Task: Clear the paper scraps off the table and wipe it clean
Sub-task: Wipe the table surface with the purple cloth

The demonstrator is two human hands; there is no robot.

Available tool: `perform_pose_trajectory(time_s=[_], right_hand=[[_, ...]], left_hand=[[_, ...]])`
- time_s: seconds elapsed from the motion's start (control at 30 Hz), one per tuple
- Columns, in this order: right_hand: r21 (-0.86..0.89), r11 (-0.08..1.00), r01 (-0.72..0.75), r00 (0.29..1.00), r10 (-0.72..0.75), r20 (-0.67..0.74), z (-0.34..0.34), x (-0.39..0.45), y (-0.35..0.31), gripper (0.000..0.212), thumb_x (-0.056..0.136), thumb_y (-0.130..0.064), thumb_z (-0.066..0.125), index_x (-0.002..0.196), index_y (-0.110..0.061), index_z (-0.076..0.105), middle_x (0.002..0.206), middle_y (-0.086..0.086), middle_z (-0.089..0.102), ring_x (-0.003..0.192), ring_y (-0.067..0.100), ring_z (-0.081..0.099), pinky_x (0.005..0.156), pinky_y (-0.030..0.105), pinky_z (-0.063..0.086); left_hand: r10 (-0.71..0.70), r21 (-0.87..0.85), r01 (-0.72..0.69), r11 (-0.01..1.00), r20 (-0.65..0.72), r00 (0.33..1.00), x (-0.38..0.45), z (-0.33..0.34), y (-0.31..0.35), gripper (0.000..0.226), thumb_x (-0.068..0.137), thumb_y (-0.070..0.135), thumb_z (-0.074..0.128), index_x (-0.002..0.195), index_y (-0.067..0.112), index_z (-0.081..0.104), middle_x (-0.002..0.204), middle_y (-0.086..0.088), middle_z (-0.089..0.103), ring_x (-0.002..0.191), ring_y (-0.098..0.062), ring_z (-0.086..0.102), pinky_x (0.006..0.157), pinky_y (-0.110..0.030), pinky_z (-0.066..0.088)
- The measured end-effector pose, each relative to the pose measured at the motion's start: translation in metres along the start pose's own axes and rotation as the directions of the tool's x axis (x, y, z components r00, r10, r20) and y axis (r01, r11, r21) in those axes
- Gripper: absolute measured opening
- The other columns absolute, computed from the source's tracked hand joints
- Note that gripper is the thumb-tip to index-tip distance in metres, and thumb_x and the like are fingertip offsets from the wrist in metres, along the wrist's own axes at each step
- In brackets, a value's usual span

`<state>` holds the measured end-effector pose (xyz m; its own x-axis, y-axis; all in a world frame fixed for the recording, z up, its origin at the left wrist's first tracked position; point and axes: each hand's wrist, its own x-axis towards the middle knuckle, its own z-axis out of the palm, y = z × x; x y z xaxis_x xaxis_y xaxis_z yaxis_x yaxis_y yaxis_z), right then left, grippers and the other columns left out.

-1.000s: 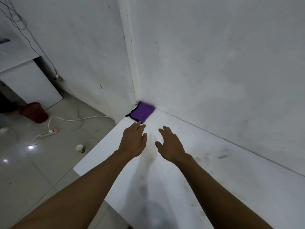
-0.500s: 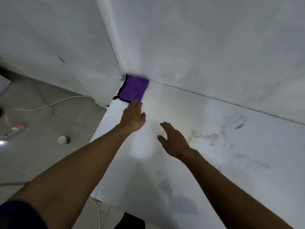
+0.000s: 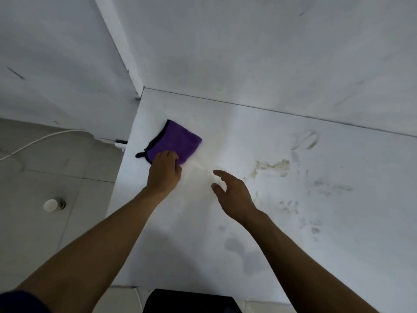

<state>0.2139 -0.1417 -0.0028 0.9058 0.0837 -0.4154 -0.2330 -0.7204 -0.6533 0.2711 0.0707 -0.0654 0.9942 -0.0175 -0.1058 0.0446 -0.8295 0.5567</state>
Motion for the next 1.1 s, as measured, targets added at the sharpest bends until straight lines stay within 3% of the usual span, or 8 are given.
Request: perform_pose_trajectory(time_s=[0.1, 0.2, 0.3, 0.37, 0.5, 0.7, 0.87, 1.1], right_hand=[[0.198, 0.979, -0.052, 0.996, 0.065, -0.060, 0.003, -0.008, -0.008, 0.038, 0.099, -0.028, 0.056, 0.137, -0.023, 0.055, 0.138, -0.010, 0.057, 0.125, 0.009, 0.053, 0.105, 0.028, 0.043], [0.429, 0.889, -0.159, 0.984, 0.179, -0.005, 0.002, -0.015, -0.019, 0.053, 0.093, -0.051, 0.059, 0.137, -0.022, 0.053, 0.135, -0.009, 0.057, 0.123, 0.010, 0.053, 0.105, 0.030, 0.043], [0.756, 0.547, -0.358, 0.932, 0.258, 0.255, -0.001, -0.022, -0.026, 0.089, 0.064, -0.072, 0.077, 0.123, -0.013, 0.048, 0.128, -0.003, 0.058, 0.116, 0.016, 0.058, 0.100, 0.041, 0.051], [0.836, 0.406, -0.370, 0.929, 0.176, 0.326, -0.005, -0.032, -0.030, 0.073, 0.068, -0.056, 0.084, 0.117, -0.011, 0.054, 0.115, 0.005, 0.065, 0.101, 0.020, 0.063, 0.080, 0.035, 0.058], [0.838, 0.489, -0.240, 0.970, 0.162, 0.183, -0.003, -0.061, -0.041, 0.050, 0.076, -0.018, 0.083, 0.121, -0.011, 0.062, 0.089, 0.011, 0.072, 0.070, 0.023, 0.064, 0.054, 0.030, 0.051], [0.740, 0.653, -0.161, 0.977, 0.214, 0.025, 0.051, -0.100, -0.033, 0.047, 0.069, 0.004, 0.079, 0.107, -0.017, 0.062, 0.078, 0.008, 0.066, 0.075, 0.022, 0.066, 0.074, 0.041, 0.060], [0.013, 0.998, -0.064, 0.997, 0.065, -0.048, 0.123, -0.122, -0.027, 0.028, 0.074, -0.016, 0.067, 0.099, -0.018, 0.055, 0.093, 0.000, 0.059, 0.082, 0.016, 0.057, 0.069, 0.033, 0.052], [-0.446, 0.736, 0.509, 0.859, -0.462, 0.218, 0.196, -0.101, -0.026, 0.067, 0.087, -0.018, 0.060, 0.150, -0.023, 0.037, 0.165, 0.007, 0.017, 0.152, 0.027, 0.012, 0.121, 0.049, 0.021]], left_hand=[[-0.226, -0.381, 0.240, 0.893, 0.081, 0.971, -0.025, -0.021, 0.031, 0.007, 0.093, 0.010, 0.054, 0.095, 0.010, 0.060, 0.085, 0.000, 0.059, 0.073, -0.014, 0.053, 0.060, -0.023, 0.040], [-0.271, -0.739, 0.374, 0.560, 0.263, 0.926, -0.049, -0.053, 0.054, 0.019, 0.084, 0.017, 0.041, 0.084, 0.010, 0.059, 0.079, -0.003, 0.056, 0.072, -0.014, 0.047, 0.061, -0.026, 0.034], [-0.229, -0.842, 0.452, 0.294, 0.397, 0.889, -0.074, -0.075, 0.062, 0.027, 0.089, 0.025, 0.039, 0.090, 0.012, 0.064, 0.088, -0.007, 0.059, 0.082, -0.018, 0.049, 0.068, -0.032, 0.038], [-0.182, -0.826, 0.504, 0.253, 0.471, 0.863, -0.084, -0.090, 0.062, 0.033, 0.096, 0.035, 0.046, 0.100, 0.010, 0.068, 0.094, -0.009, 0.064, 0.089, -0.023, 0.058, 0.073, -0.035, 0.047], [-0.159, -0.737, 0.501, 0.454, 0.486, 0.859, -0.103, -0.112, 0.052, 0.048, 0.072, 0.028, 0.084, 0.115, 0.015, 0.066, 0.100, -0.006, 0.069, 0.089, -0.022, 0.067, 0.070, -0.032, 0.056], [-0.342, -0.637, 0.415, 0.649, 0.242, 0.908, -0.130, -0.109, -0.001, 0.043, 0.078, 0.000, 0.080, 0.112, 0.021, 0.066, 0.105, -0.005, 0.073, 0.094, -0.021, 0.069, 0.080, -0.035, 0.058], [-0.260, -0.279, 0.344, 0.896, 0.298, 0.918, -0.149, -0.079, -0.057, 0.047, 0.086, 0.001, 0.067, 0.127, 0.021, 0.060, 0.126, 0.002, 0.062, 0.115, -0.018, 0.061, 0.089, -0.027, 0.047], [-0.140, -0.037, 0.146, 0.989, 0.122, 0.983, -0.178, -0.059, -0.110, 0.049, 0.093, -0.003, 0.052, 0.141, 0.008, 0.052, 0.151, -0.009, 0.046, 0.141, -0.024, 0.038, 0.116, -0.027, 0.028]])
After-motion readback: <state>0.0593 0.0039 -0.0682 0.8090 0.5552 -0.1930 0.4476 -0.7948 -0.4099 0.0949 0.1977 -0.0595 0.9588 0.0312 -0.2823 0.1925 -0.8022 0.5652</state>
